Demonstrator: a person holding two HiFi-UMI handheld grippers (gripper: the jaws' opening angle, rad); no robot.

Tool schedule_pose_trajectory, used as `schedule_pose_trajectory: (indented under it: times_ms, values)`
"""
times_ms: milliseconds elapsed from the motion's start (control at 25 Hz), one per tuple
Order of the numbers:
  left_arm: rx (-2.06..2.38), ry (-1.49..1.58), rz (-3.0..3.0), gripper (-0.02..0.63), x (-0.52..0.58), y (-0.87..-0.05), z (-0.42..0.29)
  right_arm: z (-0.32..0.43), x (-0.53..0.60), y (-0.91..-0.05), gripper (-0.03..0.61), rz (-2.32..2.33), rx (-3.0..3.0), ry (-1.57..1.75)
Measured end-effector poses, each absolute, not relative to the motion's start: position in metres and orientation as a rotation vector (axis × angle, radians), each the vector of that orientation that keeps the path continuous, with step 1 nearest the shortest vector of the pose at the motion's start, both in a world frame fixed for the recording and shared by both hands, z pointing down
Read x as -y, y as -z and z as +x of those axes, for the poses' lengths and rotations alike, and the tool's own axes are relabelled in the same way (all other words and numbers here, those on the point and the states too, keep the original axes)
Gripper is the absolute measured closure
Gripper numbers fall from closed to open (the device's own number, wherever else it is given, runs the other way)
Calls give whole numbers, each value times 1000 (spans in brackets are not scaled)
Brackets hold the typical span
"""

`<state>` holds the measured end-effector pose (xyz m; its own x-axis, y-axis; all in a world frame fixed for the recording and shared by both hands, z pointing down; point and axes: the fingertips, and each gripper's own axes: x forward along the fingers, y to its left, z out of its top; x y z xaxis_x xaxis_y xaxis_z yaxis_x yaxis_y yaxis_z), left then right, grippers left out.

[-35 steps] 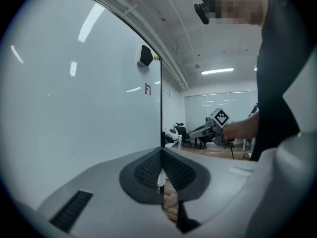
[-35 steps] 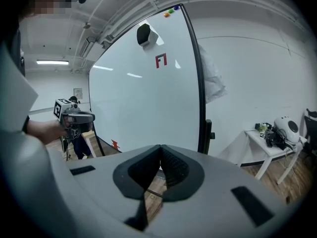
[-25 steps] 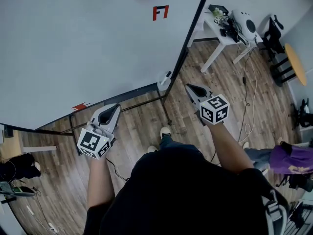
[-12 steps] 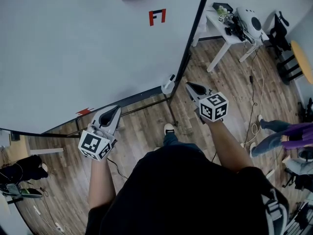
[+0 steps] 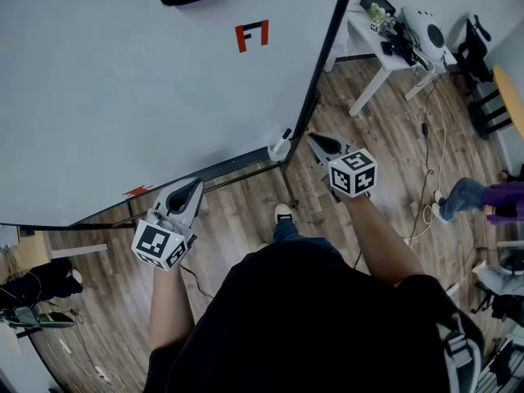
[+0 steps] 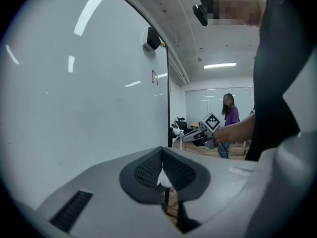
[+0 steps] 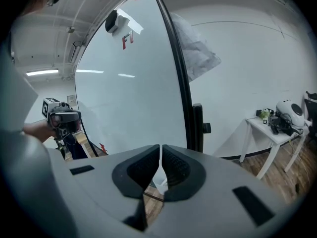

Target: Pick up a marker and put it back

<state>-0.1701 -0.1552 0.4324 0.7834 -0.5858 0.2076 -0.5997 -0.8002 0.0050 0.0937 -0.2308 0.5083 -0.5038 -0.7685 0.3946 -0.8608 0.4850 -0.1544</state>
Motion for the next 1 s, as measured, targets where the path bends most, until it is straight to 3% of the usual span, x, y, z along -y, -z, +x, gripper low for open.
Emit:
schedule_pose_trajectory:
  times_ms: [1000]
  values:
    - [968, -363, 2777, 603, 208, -473, -149, 91, 297, -625, 520, 1223, 2359, -748]
